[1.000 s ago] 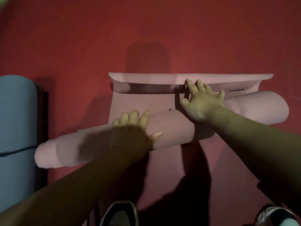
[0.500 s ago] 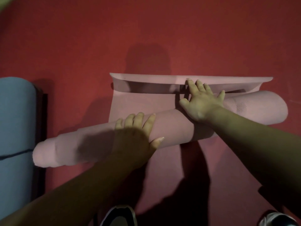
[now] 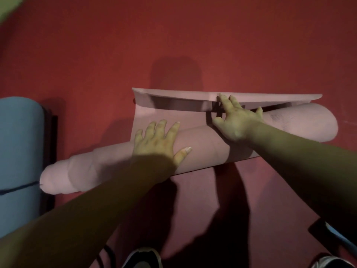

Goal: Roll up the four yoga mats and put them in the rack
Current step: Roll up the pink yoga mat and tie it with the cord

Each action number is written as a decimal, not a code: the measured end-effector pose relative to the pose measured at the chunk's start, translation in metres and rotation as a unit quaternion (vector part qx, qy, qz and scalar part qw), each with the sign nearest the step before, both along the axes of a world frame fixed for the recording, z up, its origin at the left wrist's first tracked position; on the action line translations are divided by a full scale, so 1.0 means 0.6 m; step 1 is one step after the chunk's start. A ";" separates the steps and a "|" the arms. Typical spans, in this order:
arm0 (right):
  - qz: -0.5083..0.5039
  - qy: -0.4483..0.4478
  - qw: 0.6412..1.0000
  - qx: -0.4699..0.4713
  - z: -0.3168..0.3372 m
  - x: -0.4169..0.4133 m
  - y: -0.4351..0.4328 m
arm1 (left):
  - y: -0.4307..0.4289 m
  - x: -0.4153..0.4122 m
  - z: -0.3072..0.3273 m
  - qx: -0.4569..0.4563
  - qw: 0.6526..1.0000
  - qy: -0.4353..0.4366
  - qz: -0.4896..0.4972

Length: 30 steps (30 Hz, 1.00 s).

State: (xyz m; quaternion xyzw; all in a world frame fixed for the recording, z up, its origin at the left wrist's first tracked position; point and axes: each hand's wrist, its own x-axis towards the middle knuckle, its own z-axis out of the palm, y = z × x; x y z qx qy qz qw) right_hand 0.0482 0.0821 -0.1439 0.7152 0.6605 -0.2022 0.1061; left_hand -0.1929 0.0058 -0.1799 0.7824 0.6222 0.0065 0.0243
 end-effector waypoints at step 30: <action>0.044 0.035 0.989 0.139 -0.019 0.019 -0.004 | 0.010 0.003 -0.002 0.061 0.998 0.023 0.003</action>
